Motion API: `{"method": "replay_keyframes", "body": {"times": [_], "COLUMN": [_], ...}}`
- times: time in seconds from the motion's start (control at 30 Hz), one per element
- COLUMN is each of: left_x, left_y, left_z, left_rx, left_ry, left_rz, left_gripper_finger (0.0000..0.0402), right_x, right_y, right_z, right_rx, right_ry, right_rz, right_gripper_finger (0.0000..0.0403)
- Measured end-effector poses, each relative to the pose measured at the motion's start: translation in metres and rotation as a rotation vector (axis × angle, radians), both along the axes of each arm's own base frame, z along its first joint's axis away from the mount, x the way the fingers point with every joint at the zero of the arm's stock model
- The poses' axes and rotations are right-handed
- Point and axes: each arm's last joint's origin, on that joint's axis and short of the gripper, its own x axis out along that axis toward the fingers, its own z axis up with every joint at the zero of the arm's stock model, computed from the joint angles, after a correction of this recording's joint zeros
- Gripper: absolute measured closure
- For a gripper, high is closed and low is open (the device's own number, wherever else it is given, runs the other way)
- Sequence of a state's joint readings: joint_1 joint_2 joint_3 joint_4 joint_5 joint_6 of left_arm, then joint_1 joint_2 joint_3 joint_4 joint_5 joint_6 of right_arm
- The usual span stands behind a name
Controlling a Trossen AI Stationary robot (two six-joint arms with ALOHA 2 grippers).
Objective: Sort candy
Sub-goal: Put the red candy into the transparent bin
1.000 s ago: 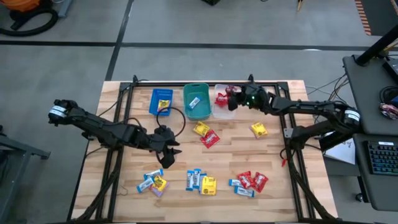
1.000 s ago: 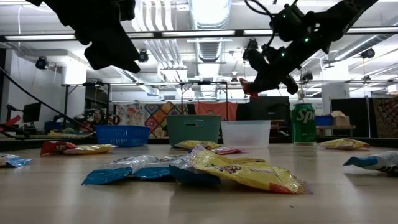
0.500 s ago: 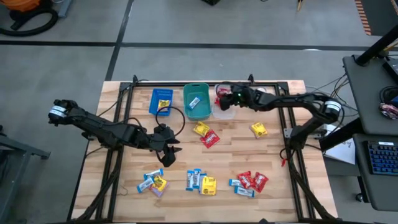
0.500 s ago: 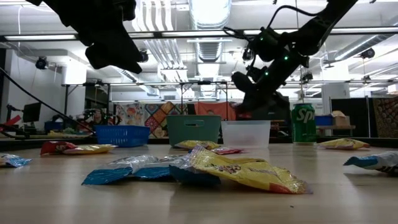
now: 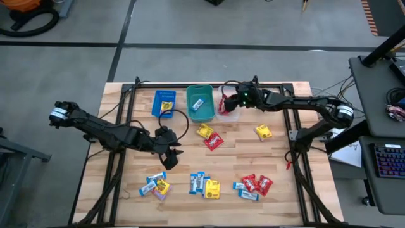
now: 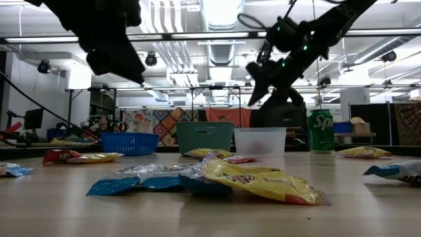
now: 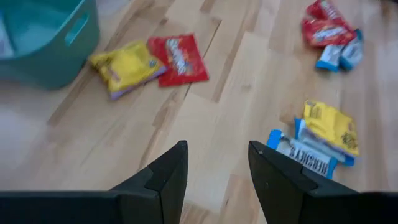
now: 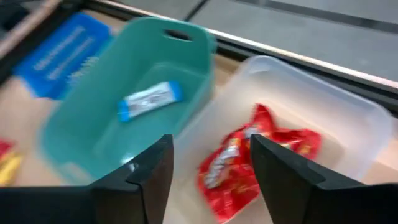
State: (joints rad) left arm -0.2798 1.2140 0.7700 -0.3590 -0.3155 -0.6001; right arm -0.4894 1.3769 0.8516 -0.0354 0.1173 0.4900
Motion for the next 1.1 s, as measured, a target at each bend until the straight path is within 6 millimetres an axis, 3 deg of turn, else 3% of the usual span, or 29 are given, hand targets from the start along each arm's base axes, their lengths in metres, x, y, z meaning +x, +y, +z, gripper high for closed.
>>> {"method": "replay_keyframes", "body": {"times": [0.3, 0.53, 0.77, 1.1], "left_x": [-0.017, -0.029, -0.041, -0.057], "left_y": [0.005, 0.008, 0.003, 0.008], "left_z": [-0.013, -0.022, -0.039, -0.065], "left_rx": [0.047, 0.106, 0.105, 0.106], "left_ry": [0.217, 0.351, 0.442, 0.531], "left_rz": [0.042, 0.014, -0.076, -0.029], "left_gripper_finger": [0.0243, 0.0237, 0.0237, 0.0237], "right_x": [0.002, 0.009, 0.011, 0.008], "right_y": [0.045, 0.071, 0.083, 0.084], "right_z": [0.027, 0.032, 0.033, 0.033], "right_rx": [-0.015, -0.021, -0.025, -0.017], "right_ry": [-0.068, -0.084, -0.081, -0.055], "right_rz": [0.178, 0.273, 0.319, 0.321], "right_gripper_finger": [0.0203, 0.0208, 0.0208, 0.0209]}}
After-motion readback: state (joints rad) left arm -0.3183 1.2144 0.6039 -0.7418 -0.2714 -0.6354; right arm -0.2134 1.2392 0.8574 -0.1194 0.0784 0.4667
